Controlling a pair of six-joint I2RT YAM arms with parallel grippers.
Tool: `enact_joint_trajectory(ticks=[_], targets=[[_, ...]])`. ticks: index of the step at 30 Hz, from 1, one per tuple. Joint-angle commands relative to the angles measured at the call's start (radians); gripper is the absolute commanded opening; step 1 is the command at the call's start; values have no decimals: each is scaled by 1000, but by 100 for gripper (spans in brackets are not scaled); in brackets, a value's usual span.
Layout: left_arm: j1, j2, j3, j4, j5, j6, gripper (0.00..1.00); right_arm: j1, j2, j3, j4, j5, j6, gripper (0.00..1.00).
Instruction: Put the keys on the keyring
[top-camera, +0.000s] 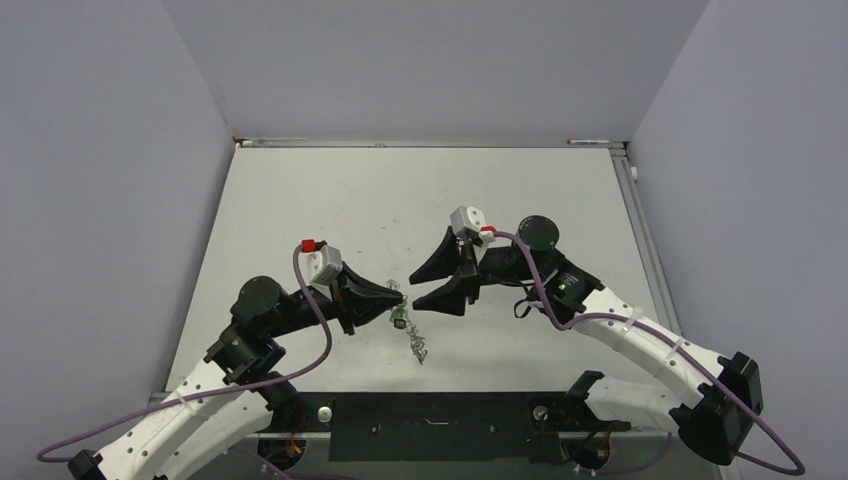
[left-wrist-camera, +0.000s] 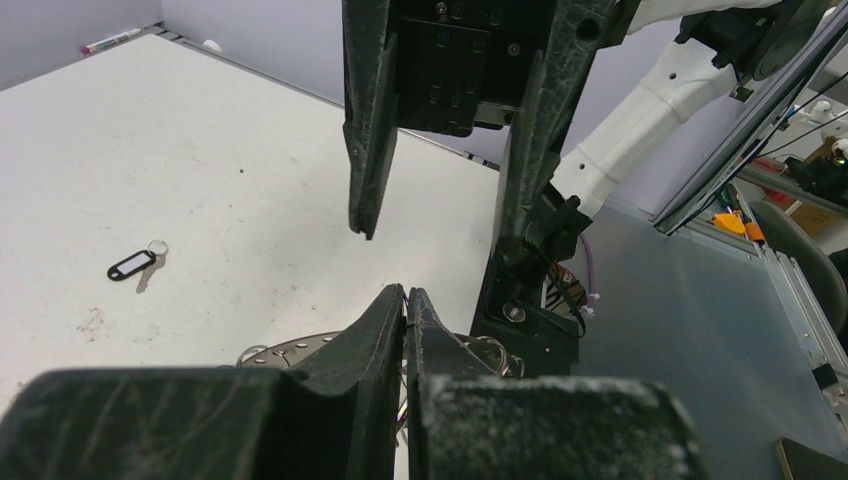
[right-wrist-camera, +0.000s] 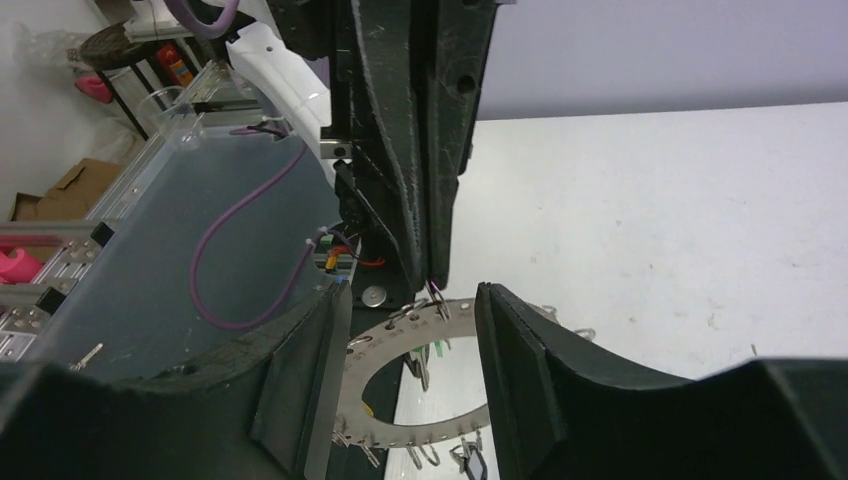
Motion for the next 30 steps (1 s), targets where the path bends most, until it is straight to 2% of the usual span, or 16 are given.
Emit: enact_joint_trajectory(ticks=[1, 24, 28, 30], targets=[[-4, -15, 43, 52, 24, 13, 0, 43, 6, 56, 14, 5, -63, 49], [-4, -20, 19, 104, 33, -24, 0, 72, 37, 60, 10, 47, -79, 36], [-4, -18, 23, 95, 19, -22, 0, 75, 35, 67, -11, 64, -84, 36], [-4, -17, 24, 87, 3, -21, 0, 74, 24, 77, -42, 121, -90, 41]])
